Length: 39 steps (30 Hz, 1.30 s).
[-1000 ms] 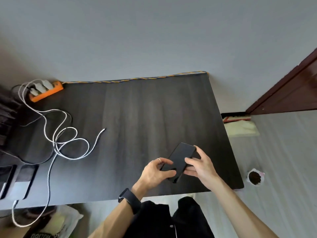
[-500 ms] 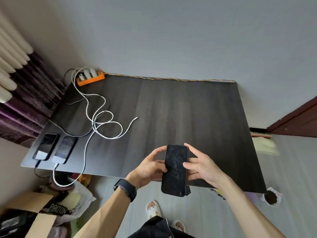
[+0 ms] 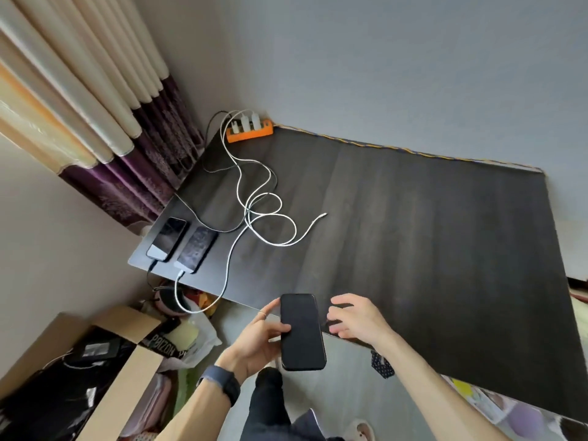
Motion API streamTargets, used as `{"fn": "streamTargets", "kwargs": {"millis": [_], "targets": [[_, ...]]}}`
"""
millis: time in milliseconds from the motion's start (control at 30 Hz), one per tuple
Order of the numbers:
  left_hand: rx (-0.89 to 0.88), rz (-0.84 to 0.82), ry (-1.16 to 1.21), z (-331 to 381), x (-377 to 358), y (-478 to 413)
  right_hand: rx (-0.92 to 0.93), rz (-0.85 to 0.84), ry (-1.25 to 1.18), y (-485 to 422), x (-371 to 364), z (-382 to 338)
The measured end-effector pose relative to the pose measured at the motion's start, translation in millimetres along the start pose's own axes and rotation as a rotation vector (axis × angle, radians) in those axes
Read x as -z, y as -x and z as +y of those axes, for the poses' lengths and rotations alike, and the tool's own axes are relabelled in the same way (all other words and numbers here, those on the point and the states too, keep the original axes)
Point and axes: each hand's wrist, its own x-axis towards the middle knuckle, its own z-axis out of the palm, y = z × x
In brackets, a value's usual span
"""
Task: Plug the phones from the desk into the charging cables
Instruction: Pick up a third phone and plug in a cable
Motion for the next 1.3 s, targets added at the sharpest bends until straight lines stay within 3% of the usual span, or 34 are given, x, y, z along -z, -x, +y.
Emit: {"fn": "streamTargets", "kwargs": {"millis": [233,467,600,733,833,967,1067,1200,1300], "targets": [[-0.018,0.082,0.095,105,97,-47,-0.043,0.184,0.313,-118,-46,-67],[-0.023,0.070,0.182,193,185,-94,-0.179,0.532,0.409,-231,-70,-131],[-0.015,0.038,0.221,214,209,-113,-0.228,0.670,0.452,-268,-67,-146],[-0.025,0.020,0.238,230,206,-121,-0.295,0.697,0.518,-271,-61,-149],[-0.041,-0.015,0.244,239,190,-119,-0.131,0.726,0.319,-254,-58,-153],[-0.049,-0.101,0.272,252,162,-112,0.149,0.768,-0.222,-200,-50,-171],[-0.069,-0.171,0.264,261,133,-108,0.308,0.839,-0.482,-148,-35,-187],[-0.118,-0.222,0.212,260,89,-93,0.489,0.952,-0.622,-87,-10,-201],[-0.124,-0.235,0.227,255,70,-83,0.608,1.081,-0.568,-51,-4,-204]]}}
